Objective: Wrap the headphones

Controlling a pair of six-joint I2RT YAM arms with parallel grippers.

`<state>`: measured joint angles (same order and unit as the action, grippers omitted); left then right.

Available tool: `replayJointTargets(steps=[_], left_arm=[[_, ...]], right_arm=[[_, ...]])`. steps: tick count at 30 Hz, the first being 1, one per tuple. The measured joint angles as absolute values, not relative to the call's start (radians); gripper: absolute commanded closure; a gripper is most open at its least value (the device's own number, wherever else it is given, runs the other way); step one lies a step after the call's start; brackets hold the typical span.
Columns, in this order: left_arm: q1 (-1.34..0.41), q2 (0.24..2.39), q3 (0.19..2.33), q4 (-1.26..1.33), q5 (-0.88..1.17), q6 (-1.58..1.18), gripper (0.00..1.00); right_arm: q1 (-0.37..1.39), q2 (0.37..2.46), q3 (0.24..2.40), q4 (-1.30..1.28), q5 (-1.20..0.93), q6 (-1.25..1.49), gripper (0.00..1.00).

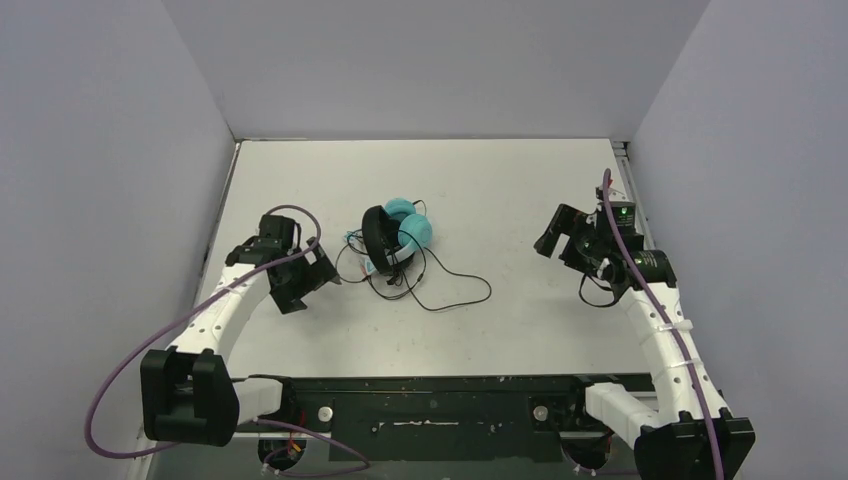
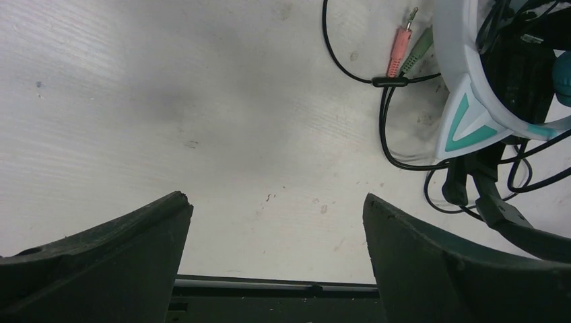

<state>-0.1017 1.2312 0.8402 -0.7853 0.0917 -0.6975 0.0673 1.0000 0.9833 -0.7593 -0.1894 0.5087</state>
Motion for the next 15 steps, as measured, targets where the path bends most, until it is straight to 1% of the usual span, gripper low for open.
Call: replayJointTargets(steps=[4, 10, 15], left_arm=[[-0.102, 1.188, 0.840, -0.801, 0.057, -0.705, 0.03], [-0.102, 1.142, 0.891, -0.939, -0.134, -0.738, 0.03], [-0.104, 1.121, 0.907, -0.939, -0.110, -0.736, 0.03]], right_arm=[[0.067, 1.014, 0.983, -0.762, -0.184, 0.504, 0.00], [0.068, 1.036, 0.987, -0.830, -0.057, 0.503, 0.00], [0.074, 1.039, 0.987, -0.830, -0.036, 0.515, 0.00]])
